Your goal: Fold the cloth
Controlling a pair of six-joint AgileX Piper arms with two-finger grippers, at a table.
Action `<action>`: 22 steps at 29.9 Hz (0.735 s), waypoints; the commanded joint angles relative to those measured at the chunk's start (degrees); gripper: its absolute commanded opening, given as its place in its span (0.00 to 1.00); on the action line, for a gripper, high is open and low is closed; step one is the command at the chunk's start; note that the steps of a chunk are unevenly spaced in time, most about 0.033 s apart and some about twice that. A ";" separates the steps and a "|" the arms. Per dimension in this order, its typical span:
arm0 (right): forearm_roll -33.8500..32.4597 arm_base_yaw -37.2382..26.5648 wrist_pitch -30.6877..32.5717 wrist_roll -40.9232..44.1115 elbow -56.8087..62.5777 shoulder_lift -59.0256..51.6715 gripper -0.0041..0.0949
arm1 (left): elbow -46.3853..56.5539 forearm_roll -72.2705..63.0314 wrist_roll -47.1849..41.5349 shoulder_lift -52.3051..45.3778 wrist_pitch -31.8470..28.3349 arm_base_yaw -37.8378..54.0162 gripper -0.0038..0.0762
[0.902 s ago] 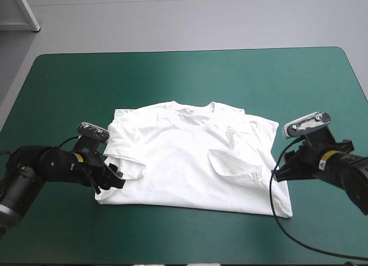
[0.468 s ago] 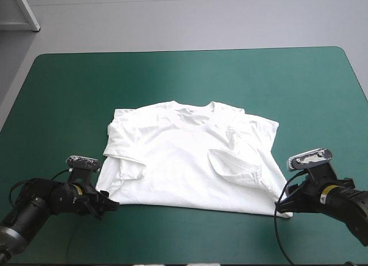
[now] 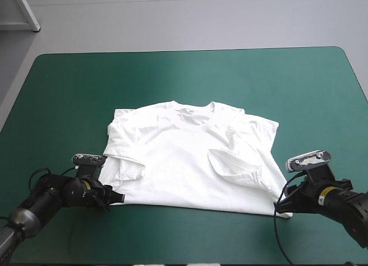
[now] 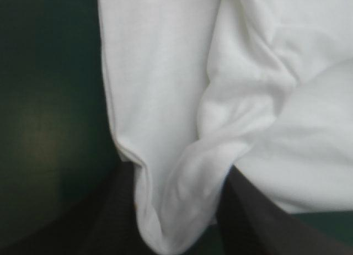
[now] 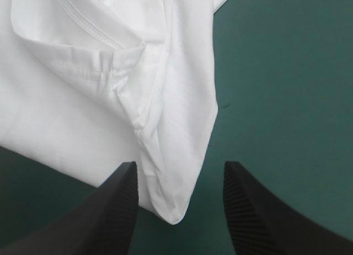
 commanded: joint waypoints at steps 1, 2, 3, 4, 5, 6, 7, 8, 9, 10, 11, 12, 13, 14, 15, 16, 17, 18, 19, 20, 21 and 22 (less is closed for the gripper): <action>-0.60 -0.16 -0.42 1.60 -1.46 -0.24 0.49 | -0.66 -1.37 0.63 1.40 0.62 -0.12 0.21; -0.33 -0.16 0.52 1.62 -1.46 -0.24 0.48 | -0.66 -1.37 1.22 1.40 0.52 -0.12 0.09; 0.02 -0.16 1.35 1.62 -1.46 -0.24 0.48 | -0.66 -1.47 1.69 1.28 0.39 -0.12 0.08; 0.32 -0.16 1.86 1.62 -1.46 -0.12 0.48 | -0.66 -1.63 1.84 1.28 0.08 -0.12 0.07; 0.81 -0.16 1.90 1.62 -1.23 -0.12 0.48 | -0.66 -1.63 1.97 1.28 -0.03 -0.12 0.07; 1.08 -0.16 1.78 1.62 -0.71 -0.12 0.49 | -0.66 -1.79 2.26 1.28 -0.18 -0.12 0.07; 1.21 -0.16 1.78 1.62 -0.24 -0.12 0.49 | -0.66 -2.05 2.38 1.28 -0.18 -0.12 0.07; 1.34 -0.16 1.78 1.62 0.50 0.01 0.49 | -0.66 -2.16 2.38 1.28 -0.18 -0.12 0.07; 1.60 -0.16 1.50 1.62 1.38 0.28 0.49 | -0.66 -2.16 2.51 1.28 -0.18 -0.12 0.07; 2.25 -0.16 1.02 1.62 2.18 0.47 0.50 | -0.66 -2.16 2.51 1.28 -0.18 -0.12 0.07; 2.25 -0.16 0.35 1.33 3.35 1.07 0.51 | -0.66 -2.16 2.51 1.28 -0.07 -0.12 0.07; 3.12 -0.16 -0.28 1.00 4.45 1.74 0.52 | -0.66 -2.16 2.90 1.28 -0.07 -0.12 0.07; 3.54 -0.16 -1.02 1.00 5.41 2.66 0.54 | -0.66 -2.16 3.20 1.28 0.05 -0.12 0.07; 3.54 -0.16 -1.91 1.00 6.29 3.65 0.55 | -0.66 -2.16 3.78 1.28 0.05 -0.12 0.07; 3.54 -0.16 -2.82 0.88 7.08 4.75 0.56 | -0.66 -2.31 4.03 1.28 0.05 -0.12 0.07; 3.43 -0.16 -4.01 0.62 7.69 5.93 0.56 | -0.66 -2.44 4.03 1.28 0.05 -0.12 0.07; 3.43 -0.16 -5.24 0.62 8.11 7.16 0.56 | -0.66 -2.44 4.03 1.28 0.05 -0.12 0.07; 3.43 -0.16 -6.15 0.62 8.13 8.14 0.56 | -0.66 -2.44 4.03 1.28 0.05 -0.12 0.07; 3.43 -0.16 -6.96 0.62 8.21 9.46 0.56 | -0.66 -2.44 4.03 1.28 0.05 -0.12 0.07; 3.28 -0.16 -7.43 0.33 8.21 10.71 0.56 | -0.66 -2.44 4.03 1.28 0.05 -0.12 0.07; 2.69 -0.16 -7.93 0.36 8.21 11.66 0.56 | -0.66 -2.44 4.27 1.28 0.05 -0.12 0.07; 1.91 -0.16 -8.33 0.62 8.21 12.88 0.56 | -0.66 -2.44 4.46 1.28 0.05 -0.12 0.07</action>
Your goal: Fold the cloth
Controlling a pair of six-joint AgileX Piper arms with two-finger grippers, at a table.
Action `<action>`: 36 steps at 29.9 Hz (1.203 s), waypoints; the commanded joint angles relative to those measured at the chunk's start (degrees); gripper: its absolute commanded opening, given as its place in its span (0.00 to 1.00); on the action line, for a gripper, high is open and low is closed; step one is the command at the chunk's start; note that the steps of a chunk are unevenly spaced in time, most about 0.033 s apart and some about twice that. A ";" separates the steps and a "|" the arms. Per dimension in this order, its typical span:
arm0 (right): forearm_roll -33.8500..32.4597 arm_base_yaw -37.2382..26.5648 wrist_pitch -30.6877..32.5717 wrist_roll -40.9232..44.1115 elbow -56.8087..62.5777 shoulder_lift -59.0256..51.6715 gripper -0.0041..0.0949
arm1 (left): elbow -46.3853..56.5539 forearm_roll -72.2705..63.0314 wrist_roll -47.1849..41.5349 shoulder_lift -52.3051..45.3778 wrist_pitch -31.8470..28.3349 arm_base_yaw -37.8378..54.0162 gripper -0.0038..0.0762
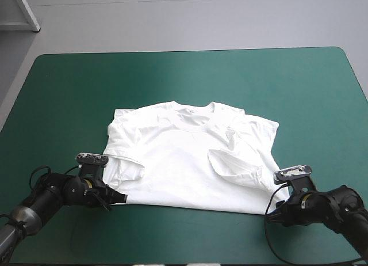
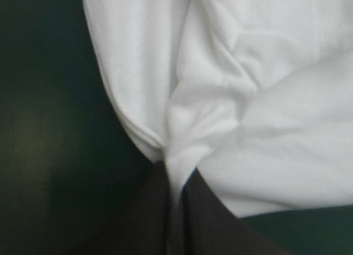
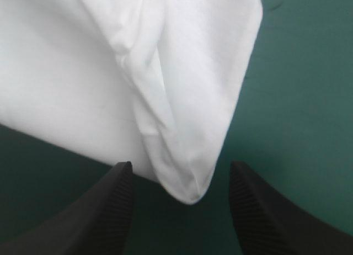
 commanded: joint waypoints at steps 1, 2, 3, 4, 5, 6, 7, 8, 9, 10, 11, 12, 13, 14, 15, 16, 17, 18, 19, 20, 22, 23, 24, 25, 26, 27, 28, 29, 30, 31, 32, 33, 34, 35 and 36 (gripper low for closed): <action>-1.75 -0.16 -4.06 -0.51 -1.23 3.52 0.55 | -0.17 -0.19 0.41 0.44 0.20 -0.12 0.07; -2.02 -0.16 -4.59 -0.51 -1.23 4.66 0.54 | -0.17 -0.19 0.41 0.44 0.20 -0.12 0.07; -2.07 -0.16 -4.87 -0.63 -1.23 5.82 0.51 | -0.17 -0.19 0.41 0.44 0.20 -0.12 0.07; -2.07 -0.16 -4.87 -0.74 -1.23 6.94 0.46 | -0.17 -0.19 0.41 0.44 0.20 -0.12 0.07; -2.07 -0.16 -4.61 -0.78 -1.23 7.79 0.41 | -0.17 -0.19 0.41 0.44 0.20 -0.12 0.07; -2.07 -0.16 -4.20 -1.30 -1.17 8.68 0.34 | -0.17 -0.19 0.41 0.44 0.32 -0.12 0.07; -2.07 -0.16 -3.96 -1.30 -1.08 9.34 0.26 | -0.17 -0.19 0.41 0.44 0.32 -0.12 0.07; -2.07 -0.16 -3.79 -1.72 -1.02 9.61 0.19 | -0.17 -0.19 0.41 0.44 0.32 -0.12 0.07; -2.07 -0.16 -3.50 -2.35 -0.93 9.78 0.09 | -0.17 -0.07 0.41 0.44 0.32 -0.12 0.07; -2.07 -0.16 -3.16 -2.79 -0.93 9.78 0.04 | -0.17 0.18 0.41 0.44 0.32 -0.12 0.07; -2.07 -0.16 -2.50 -3.00 -0.93 9.49 0.03 | -0.17 0.29 0.41 0.31 0.40 -0.12 0.07; -2.19 -0.16 -1.80 -3.14 -0.93 8.93 0.03 | -0.17 0.29 0.41 0.08 0.45 -0.12 0.07; -2.31 -0.16 -1.20 -3.14 -0.93 8.19 0.03 | -0.17 0.29 0.29 -0.57 0.45 -0.12 0.07; -2.31 -0.16 -0.75 -3.14 -0.93 7.34 0.03 | -0.17 0.29 0.14 -1.32 0.45 -0.12 0.07; -2.57 -0.16 -0.16 -2.63 -0.93 5.81 0.03 | -0.17 0.29 0.14 -2.25 0.45 -0.12 0.07; -2.81 -0.16 0.33 -2.07 -0.93 4.57 0.03 | -0.29 0.29 0.14 -3.30 0.74 -0.12 0.07; -2.96 -0.16 1.08 -1.58 -1.08 3.26 0.03 | -0.29 0.42 0.14 -4.29 1.40 -0.12 0.07; -2.96 -0.16 2.01 -1.47 -1.31 1.89 0.03 | -0.39 0.72 0.14 -5.51 2.48 -0.12 0.07; -2.96 -0.16 3.25 -1.01 -1.42 -0.28 0.03 | -0.41 1.31 0.14 -6.77 3.69 -0.12 0.07; -2.96 -0.16 4.44 -0.79 -1.55 -1.69 0.03 | -0.51 1.80 0.14 -7.72 4.63 -0.12 0.07; -2.96 -0.16 7.25 -0.49 -2.03 -5.31 0.03 | -0.51 2.86 -0.28 -10.29 6.84 -0.12 0.07; -2.58 -0.16 8.30 -0.49 -2.42 -7.61 0.03 | -0.51 2.86 -0.28 -11.68 7.90 -0.12 0.07; -2.07 -0.16 9.02 -0.12 -2.68 -9.57 0.03 | -0.51 2.86 -0.28 -13.07 8.74 -0.12 0.07; -1.42 -0.16 9.68 0.03 -2.99 -11.08 0.03 | -0.51 2.86 -0.28 -14.50 9.87 -0.12 0.07; -1.01 -0.16 10.53 0.16 -3.41 -12.81 0.03 | -0.63 2.75 -0.17 -15.84 11.08 -0.12 0.07; -0.60 -0.16 11.31 0.27 -3.83 -14.08 0.03 | -0.88 2.75 -0.17 -16.84 12.50 -0.12 0.07; -0.60 -0.16 12.28 0.63 -4.46 -15.50 0.03 | -1.40 2.75 -0.05 -17.96 14.16 -0.12 0.07; -1.01 -0.16 13.30 0.98 -5.23 -16.73 0.02 | -2.19 2.85 -0.05 -18.95 15.54 -0.12 0.07; -1.42 -0.16 14.05 0.98 -5.90 -17.56 0.02 | -2.98 2.85 -0.05 -19.64 16.20 -0.12 0.07; -2.03 -0.16 14.81 0.98 -6.84 -18.44 0.02 | -4.19 2.85 -0.05 -20.36 16.49 -0.12 0.07; -2.38 -0.16 15.10 0.98 -7.85 -19.02 0.02 | -5.70 3.14 0.09 -20.73 16.49 -0.12 0.07; -2.38 -0.16 15.22 0.98 -8.71 -19.32 0.02 | -7.43 3.53 0.20 -20.77 16.49 -0.12 0.07; -2.38 -0.16 15.22 0.98 -10.09 -19.32 0.02 | -9.40 3.96 0.20 -20.55 16.49 -0.12 0.07; -2.38 -0.16 15.12 0.98 -10.93 -19.17 0.02 | -11.47 4.58 0.20 -19.80 16.49 -0.12 0.07; -2.38 -0.16 14.83 0.98 -11.91 -18.85 0.02 | -13.11 5.31 0.20 -19.00 16.49 -0.12 0.07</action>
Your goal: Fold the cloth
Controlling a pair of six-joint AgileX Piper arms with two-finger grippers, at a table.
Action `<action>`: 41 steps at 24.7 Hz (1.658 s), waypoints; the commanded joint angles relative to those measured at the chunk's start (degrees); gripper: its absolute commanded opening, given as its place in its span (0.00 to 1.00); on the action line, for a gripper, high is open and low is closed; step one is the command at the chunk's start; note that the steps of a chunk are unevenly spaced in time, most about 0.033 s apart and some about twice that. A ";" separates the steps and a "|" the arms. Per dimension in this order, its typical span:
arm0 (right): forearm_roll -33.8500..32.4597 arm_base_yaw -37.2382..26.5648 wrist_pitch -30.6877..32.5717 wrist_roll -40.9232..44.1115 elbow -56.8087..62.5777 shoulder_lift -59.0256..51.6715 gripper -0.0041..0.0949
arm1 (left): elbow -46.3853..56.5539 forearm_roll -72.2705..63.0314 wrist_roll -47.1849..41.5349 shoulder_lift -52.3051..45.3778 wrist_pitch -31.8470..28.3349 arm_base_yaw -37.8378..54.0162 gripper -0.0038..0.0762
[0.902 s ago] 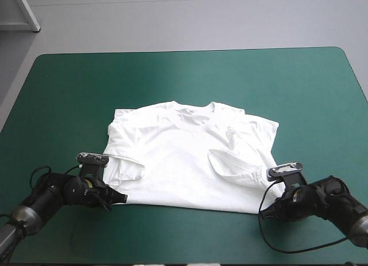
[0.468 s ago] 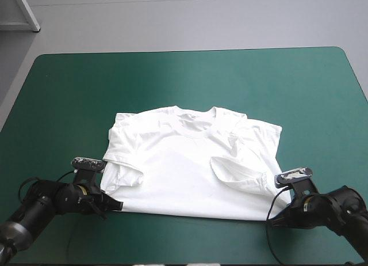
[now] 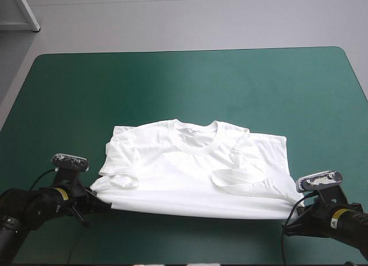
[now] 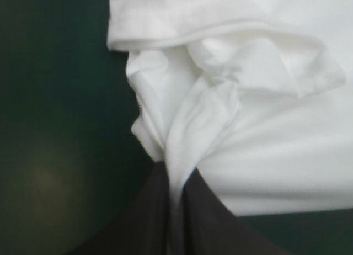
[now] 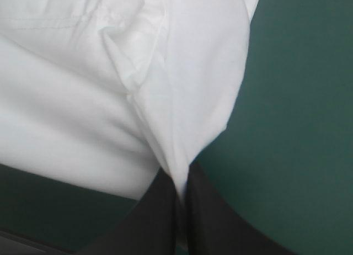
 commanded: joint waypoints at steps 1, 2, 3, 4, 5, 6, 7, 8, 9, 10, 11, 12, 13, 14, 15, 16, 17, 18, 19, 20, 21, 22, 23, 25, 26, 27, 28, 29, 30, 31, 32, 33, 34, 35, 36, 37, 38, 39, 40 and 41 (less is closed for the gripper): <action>-2.27 -0.23 -1.93 0.03 -5.07 1.09 0.02 | -8.58 3.17 0.13 2.88 -1.60 -0.12 0.07; -2.38 -0.23 -2.42 -0.26 -5.89 1.73 0.02 | -10.13 3.51 0.64 4.27 -1.60 -0.12 0.07; -2.38 -0.23 -2.98 -0.78 -6.46 2.41 0.02 | -11.59 3.50 1.40 5.88 -1.72 -0.12 0.07; -2.51 -0.23 -3.63 -1.50 -7.28 3.67 0.02 | -13.27 3.50 2.04 7.98 -1.80 -0.12 0.07; -2.62 -0.23 -4.27 -1.79 -7.72 4.55 0.02 | -14.75 3.17 2.44 10.07 -1.80 -0.12 0.07; -2.62 -0.23 -5.14 -2.26 -8.05 5.69 0.02 | -15.78 3.17 2.61 11.79 -1.80 -0.12 0.07; -2.74 -0.23 -6.23 -2.67 -8.58 6.91 0.02 | -16.97 3.17 2.61 13.86 -2.09 -0.12 0.07; -3.17 -0.23 -7.31 -2.66 -8.72 7.88 0.02 | -18.05 3.17 2.87 15.96 -2.65 -0.12 0.07; -3.89 -0.23 -8.70 -2.55 -9.00 9.24 0.02 | -19.12 3.17 3.25 18.05 -3.17 -0.12 0.07; -4.60 -0.23 -10.00 -2.55 -9.49 11.04 0.02 | -20.22 3.17 3.53 20.01 -3.98 -0.12 0.07; -5.02 -0.23 -11.20 -2.42 -9.96 12.26 0.02 | -21.32 3.17 4.00 21.85 -4.87 -0.12 0.07; -5.15 -0.23 -12.36 -2.42 -10.59 13.90 0.02 | -22.41 3.17 4.36 23.54 -5.80 -0.12 0.07; -5.23 -0.23 -13.42 -2.42 -11.33 15.49 0.02 | -23.55 3.17 4.48 25.11 -6.65 -0.12 0.07; -5.23 -0.23 -14.12 -2.57 -11.97 16.84 0.02 | -24.51 3.17 4.48 26.40 -7.24 -0.12 0.07; -6.02 -0.23 -16.06 -2.57 -13.64 20.27 0.02 | -26.73 3.17 4.95 29.16 -8.03 -0.12 0.07; -6.96 -0.23 -16.59 -2.57 -14.59 21.68 0.02 | -27.87 3.17 5.11 30.62 -8.41 -0.12 0.07; -7.58 -0.23 -17.30 -2.57 -15.60 23.87 0.02 | -28.98 3.50 5.11 32.05 -8.74 -0.12 0.07; -8.01 -0.23 -17.91 -2.57 -16.63 25.58 0.02 | -29.96 3.85 5.11 33.40 -9.24 -0.12 0.07; -8.62 -0.23 -18.44 -2.41 -17.65 26.89 0.02 | -30.90 4.37 5.11 34.62 -9.55 -0.12 0.07; -8.75 -0.68 -19.01 -2.41 -18.72 28.49 0.02 | -31.73 4.84 5.11 35.81 -9.86 -0.12 0.07; -8.64 -1.48 -19.52 -2.41 -19.73 30.03 0.02 | -32.44 5.11 4.83 36.91 -10.31 -0.12 0.07; -8.03 -3.66 -21.13 -3.33 -21.18 32.57 0.02 | -33.54 5.60 4.73 38.75 -10.75 -0.12 0.07; -7.37 -5.25 -21.72 -4.28 -21.93 33.88 0.02 | -33.88 5.84 4.60 39.70 -11.06 -0.12 0.07; -1.68 -10.09 -23.74 -10.04 -23.41 37.45 0.02 | -34.55 6.02 4.28 42.24 -12.53 -0.12 0.07; 1.29 -11.54 -24.39 -13.46 -23.66 38.58 0.02 | -34.55 5.91 4.28 43.00 -13.38 -0.12 0.07; 3.76 -12.50 -24.71 -15.14 -23.82 39.57 0.02 | -34.63 5.76 4.28 43.75 -14.06 -0.12 0.07; 7.31 -13.64 -24.99 -17.54 -24.06 40.98 0.02 | -34.63 5.76 4.28 44.57 -14.91 -0.12 0.07; 11.02 -14.65 -25.27 -21.19 -24.31 43.08 0.03 | -34.63 5.55 4.28 45.86 -16.51 -0.12 0.07; 11.83 -14.94 -25.99 -22.33 -24.39 44.81 0.04 | -34.63 5.55 4.28 46.93 -17.72 -0.12 0.07; 10.95 -15.08 -27.13 -21.79 -24.39 45.95 0.07 | -34.63 6.02 3.82 47.43 -19.05 -0.02 0.07; 10.82 -15.46 -28.58 -21.02 -24.39 47.11 0.12 | -34.63 6.30 1.81 48.03 -20.77 0.22 0.07; 10.93 -16.15 -29.53 -21.02 -24.39 47.66 0.15 | -34.63 5.90 0.88 48.16 -22.08 0.49 0.07; 11.10 -16.84 -30.24 -21.02 -24.39 48.05 0.19 | -34.63 5.77 0.51 48.16 -23.82 0.94 0.07; 11.10 -17.80 -30.87 -20.90 -24.39 48.10 0.21 | -34.63 5.77 -0.42 48.16 -25.06 1.12 0.07; 10.99 -19.05 -31.15 -20.89 -24.39 48.10 0.23 | -34.63 5.77 -1.46 48.16 -26.90 1.40 0.07; 11.13 -20.32 -31.30 -21.14 -24.39 48.10 0.27 | -34.63 5.50 -1.61 48.16 -28.53 1.50 0.07; 11.13 -20.86 -31.30 -21.30 -24.39 48.10 0.28 | -34.63 5.50 -1.61 48.16 -29.37 1.63 0.07; 11.13 -21.32 -31.30 -21.41 -24.39 48.10 0.29 | -34.63 5.50 -1.61 48.16 -29.95 1.63 0.07; 11.13 -21.69 -31.30 -21.80 -24.39 48.10 0.30 | -34.63 5.50 -1.61 48.16 -30.82 1.63 0.07; 11.13 -21.92 -31.41 -22.20 -24.39 48.10 0.31 | -34.63 5.50 -1.61 48.16 -31.42 1.63 0.08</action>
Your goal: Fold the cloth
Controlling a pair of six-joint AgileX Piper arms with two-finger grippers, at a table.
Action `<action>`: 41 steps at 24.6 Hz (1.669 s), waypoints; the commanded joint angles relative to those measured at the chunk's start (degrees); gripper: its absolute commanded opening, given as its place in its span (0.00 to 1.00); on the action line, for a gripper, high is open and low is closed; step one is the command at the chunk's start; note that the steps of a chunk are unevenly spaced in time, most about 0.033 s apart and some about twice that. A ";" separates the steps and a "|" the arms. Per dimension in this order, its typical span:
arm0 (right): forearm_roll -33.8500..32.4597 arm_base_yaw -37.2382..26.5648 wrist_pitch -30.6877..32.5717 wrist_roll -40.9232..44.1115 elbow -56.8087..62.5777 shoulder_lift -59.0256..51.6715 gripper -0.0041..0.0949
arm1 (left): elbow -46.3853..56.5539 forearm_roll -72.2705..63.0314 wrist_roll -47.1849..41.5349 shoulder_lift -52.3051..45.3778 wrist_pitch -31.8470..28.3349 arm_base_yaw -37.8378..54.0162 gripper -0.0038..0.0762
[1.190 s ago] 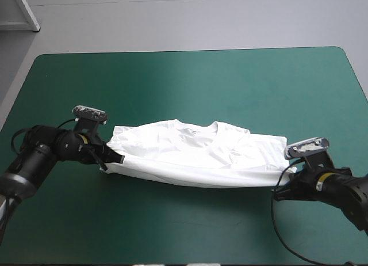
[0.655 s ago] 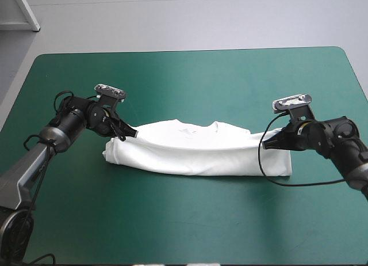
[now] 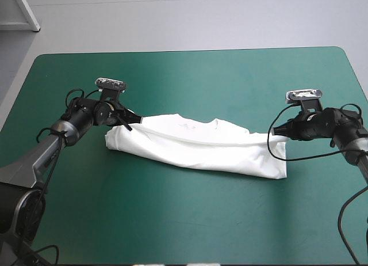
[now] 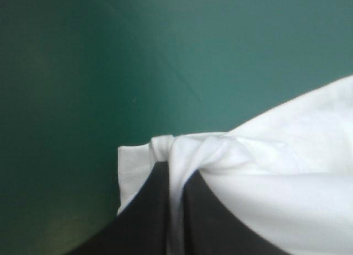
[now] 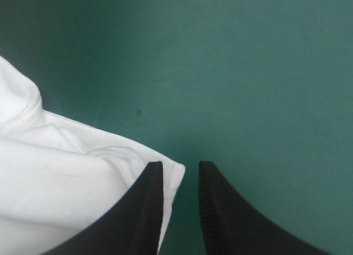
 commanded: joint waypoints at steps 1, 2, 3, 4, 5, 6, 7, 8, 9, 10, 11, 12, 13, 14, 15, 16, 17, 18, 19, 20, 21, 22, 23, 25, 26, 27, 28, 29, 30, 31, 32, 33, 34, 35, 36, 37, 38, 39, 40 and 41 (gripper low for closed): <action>0.43 -1.70 -2.52 -1.59 -1.84 -1.75 0.31 | -1.94 -0.15 -0.53 -2.45 -5.83 0.15 0.10; 0.43 -2.01 -2.73 -1.59 -1.84 -1.75 0.31 | -1.94 -0.15 -0.53 -2.45 -6.87 0.15 0.13; 0.43 -2.47 -2.93 -1.59 -1.84 -1.75 0.31 | -1.94 -0.15 -0.53 -2.45 -7.56 0.15 0.18; 0.43 -2.96 -3.11 -1.59 -1.84 -1.75 0.31 | -1.97 -0.15 -0.53 -2.45 -8.21 0.15 0.22; 0.43 -3.62 -3.11 -1.59 -1.84 -1.87 0.31 | -1.97 -0.15 -0.53 -2.58 -9.08 0.15 0.30; 0.43 -4.81 -2.96 -1.59 -2.11 -1.87 0.31 | -2.29 -0.15 -0.53 -2.86 -9.59 0.15 0.44; 0.43 -5.71 -1.74 -1.59 -2.61 -1.87 0.31 | -3.00 -0.15 0.00 -3.01 -9.01 0.15 0.55; 0.60 -6.89 -0.25 -1.47 -3.54 -1.95 0.31 | -4.27 -0.15 1.03 -3.24 -7.77 0.15 0.68; 0.61 -7.45 0.54 -1.47 -4.14 -2.10 0.31 | -5.63 -0.15 1.02 -3.30 -6.24 0.15 0.74; 0.97 -8.06 1.45 -1.47 -4.99 -2.93 0.31 | -8.12 -0.15 1.02 -3.30 -2.86 0.15 0.76; 0.97 -8.17 1.88 -1.47 -5.26 -3.84 0.31 | -9.68 -0.35 1.02 -3.30 -0.60 0.04 0.76; 0.97 -8.17 2.73 -1.47 -5.26 -6.04 0.31 | -12.52 -0.66 2.40 -3.85 3.39 -0.63 0.74; 1.11 -8.17 3.47 -1.36 -5.26 -7.42 0.31 | -13.47 -1.77 3.47 -4.48 4.73 -1.21 0.73; 1.90 -8.17 5.75 -1.36 -5.26 -10.23 0.31 | -13.96 -6.01 7.73 -5.77 6.10 -3.09 0.67; 3.44 -8.17 7.88 -1.24 -5.26 -13.18 0.31 | -13.96 -12.31 14.71 -6.87 7.81 -5.39 0.56; 4.17 -8.17 8.92 -1.24 -5.26 -15.21 0.30 | -13.96 -15.69 17.98 -7.16 9.07 -6.91 0.46; 5.03 -8.17 10.87 -1.24 -5.26 -18.11 0.29 | -13.96 -20.17 21.85 -7.16 11.68 -9.74 0.22; 5.15 -8.17 11.78 -1.14 -5.26 -19.75 0.27 | -13.84 -21.70 23.83 -6.93 12.96 -11.40 0.08; 5.22 -8.17 12.64 -1.14 -5.26 -20.98 0.25 | -13.57 -22.69 25.83 -6.68 13.88 -12.78 0.08; 5.28 -8.17 13.56 -1.14 -5.26 -22.15 0.22 | -13.32 -23.44 26.28 -6.54 14.45 -14.33 0.07; 5.28 -8.17 14.87 -0.94 -5.15 -23.77 0.18 | -13.08 -23.84 26.28 -5.92 15.31 -15.66 0.07; 5.28 -8.17 16.60 -0.01 -4.63 -25.66 0.13 | -12.72 -24.59 26.16 -4.70 15.75 -17.75 0.07; 5.28 -8.17 17.60 0.39 -4.04 -26.44 0.10 | -12.22 -25.57 26.16 -3.88 15.62 -18.34 0.07; 5.53 -8.17 19.26 0.52 -2.62 -27.45 0.07 | -11.67 -28.14 26.57 -1.65 15.55 -19.38 0.07; 5.67 -8.17 19.46 0.63 -1.50 -27.80 0.06 | -11.42 -29.51 27.08 -0.69 15.41 -19.60 0.07; 6.13 -8.17 19.46 1.07 -0.17 -28.08 0.07 | -11.14 -30.93 28.19 0.58 15.41 -19.93 0.07; 6.57 -8.17 19.23 1.09 1.25 -28.20 0.07 | -11.13 -32.56 29.42 1.90 15.57 -19.93 0.07; 7.12 -8.17 18.77 0.93 2.39 -28.20 0.09 | -11.13 -33.63 29.94 2.95 15.61 -20.04 0.07; 8.14 -8.17 17.69 0.65 4.13 -28.20 0.12 | -11.13 -34.97 31.21 4.22 15.61 -20.04 0.07; 8.72 -8.17 16.81 0.02 5.54 -28.09 0.15 | -11.13 -36.14 32.63 5.58 14.94 -20.04 0.07; 10.40 -8.17 15.14 -0.79 7.61 -27.78 0.23 | -11.13 -36.58 33.24 7.30 13.15 -20.04 0.07; 11.74 -8.17 14.61 -1.99 8.28 -27.52 0.29 | -11.13 -36.47 33.24 7.95 12.32 -20.04 0.07; 12.53 -8.17 14.30 -2.67 8.95 -27.15 0.33 | -11.13 -36.33 33.24 8.73 11.91 -20.04 0.07; 14.30 -8.17 13.54 -3.91 9.77 -26.49 0.41 | -11.13 -36.33 33.24 9.32 11.46 -20.04 0.07; 15.36 -8.17 13.25 -4.90 10.20 -26.00 0.46 | -11.13 -36.33 33.24 9.83 11.37 -20.04 0.07; 16.74 -8.17 12.74 -6.11 10.29 -25.23 0.52 | -11.13 -36.33 33.24 10.51 11.08 -20.04 0.07; 18.14 -8.17 12.56 -7.03 10.29 -24.30 0.57 | -11.13 -36.33 33.24 10.91 10.94 -20.04 0.07; 19.00 -8.17 12.17 -8.34 10.29 -23.51 0.62 | -11.13 -36.33 33.24 11.47 10.94 -20.04 0.07; 20.59 -8.17 11.80 -9.73 10.29 -22.46 0.65 | -11.13 -36.33 33.24 11.89 11.04 -20.04 0.07; 21.50 -8.17 11.20 -10.81 10.29 -21.26 0.67 | -11.13 -36.33 33.24 12.25 11.15 -20.04 0.07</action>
